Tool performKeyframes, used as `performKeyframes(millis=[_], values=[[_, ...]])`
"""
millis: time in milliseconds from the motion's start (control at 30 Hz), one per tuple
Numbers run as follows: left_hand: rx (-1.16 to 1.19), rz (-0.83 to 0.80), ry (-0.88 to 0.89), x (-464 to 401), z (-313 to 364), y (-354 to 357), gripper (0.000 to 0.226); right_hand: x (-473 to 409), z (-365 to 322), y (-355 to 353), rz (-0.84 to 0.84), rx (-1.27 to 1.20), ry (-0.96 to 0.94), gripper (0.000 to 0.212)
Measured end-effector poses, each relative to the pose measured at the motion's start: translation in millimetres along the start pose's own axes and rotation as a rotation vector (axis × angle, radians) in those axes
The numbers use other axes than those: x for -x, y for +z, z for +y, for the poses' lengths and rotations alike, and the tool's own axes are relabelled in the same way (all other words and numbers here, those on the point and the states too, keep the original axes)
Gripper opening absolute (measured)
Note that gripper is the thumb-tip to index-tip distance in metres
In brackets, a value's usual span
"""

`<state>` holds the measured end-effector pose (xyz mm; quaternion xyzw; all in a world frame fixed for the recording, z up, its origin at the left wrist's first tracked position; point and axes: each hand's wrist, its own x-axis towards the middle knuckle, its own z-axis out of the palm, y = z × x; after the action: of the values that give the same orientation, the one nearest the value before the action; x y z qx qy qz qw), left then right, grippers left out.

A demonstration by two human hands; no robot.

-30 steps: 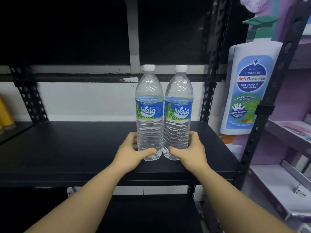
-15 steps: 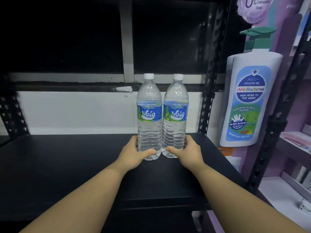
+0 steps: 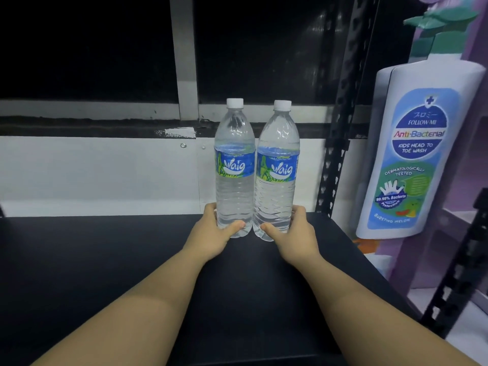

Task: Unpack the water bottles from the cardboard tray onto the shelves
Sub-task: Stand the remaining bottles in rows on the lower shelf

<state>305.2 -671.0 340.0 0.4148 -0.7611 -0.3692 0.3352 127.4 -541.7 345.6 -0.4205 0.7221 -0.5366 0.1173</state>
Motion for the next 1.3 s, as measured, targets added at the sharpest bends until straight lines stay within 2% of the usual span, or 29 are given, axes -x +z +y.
performKeyframes(millis=[233, 367, 433, 533, 667, 767, 967, 1100, 1300], values=[[-0.086, 0.078, 0.036, 4.8, 3.2, 0.5, 0.079, 2.3, -1.9, 3.0, 0.021, 0.035, -0.007, 0.056], [-0.098, 0.11, 0.049, 8.9, 7.1, 3.7, 0.074, 3.2, -1.4, 3.2, 0.067, 0.042, -0.036, 0.06], [-0.113, 0.137, 0.064, 9.7, 9.1, 7.1, 0.072, 2.8, -0.9, 3.1, 0.072, 0.028, -0.007, 0.063], [-0.111, 0.186, 0.077, 9.6, 12.9, 11.8, 0.07, 2.2, -1.6, 3.5, 0.094, 0.043, 0.046, 0.055], [-0.09, 0.149, 0.1, 9.4, 14.2, 12.6, 0.07, 1.7, -0.9, 3.8, 0.106, 0.079, 0.016, 0.066], [-0.078, 0.122, 0.131, 11.6, 15.2, 12.1, 0.061, 1.2, 0.0, 2.7, 0.116, 0.075, 0.02, 0.064], [-0.059, 0.135, 0.111, 9.6, 12.7, 13.1, 0.075, -0.4, 0.5, 4.1, 0.106, 0.102, 0.053, 0.062], [-0.038, 0.139, 0.099, 9.1, 11.7, 13.2, 0.077, -2.0, 0.7, 3.3, 0.105, 0.101, 0.048, 0.062], [-0.055, 0.141, 0.102, 16.0, 16.1, 11.0, 0.079, 0.7, -2.7, 1.9, 0.098, 0.113, 0.052, 0.074]])
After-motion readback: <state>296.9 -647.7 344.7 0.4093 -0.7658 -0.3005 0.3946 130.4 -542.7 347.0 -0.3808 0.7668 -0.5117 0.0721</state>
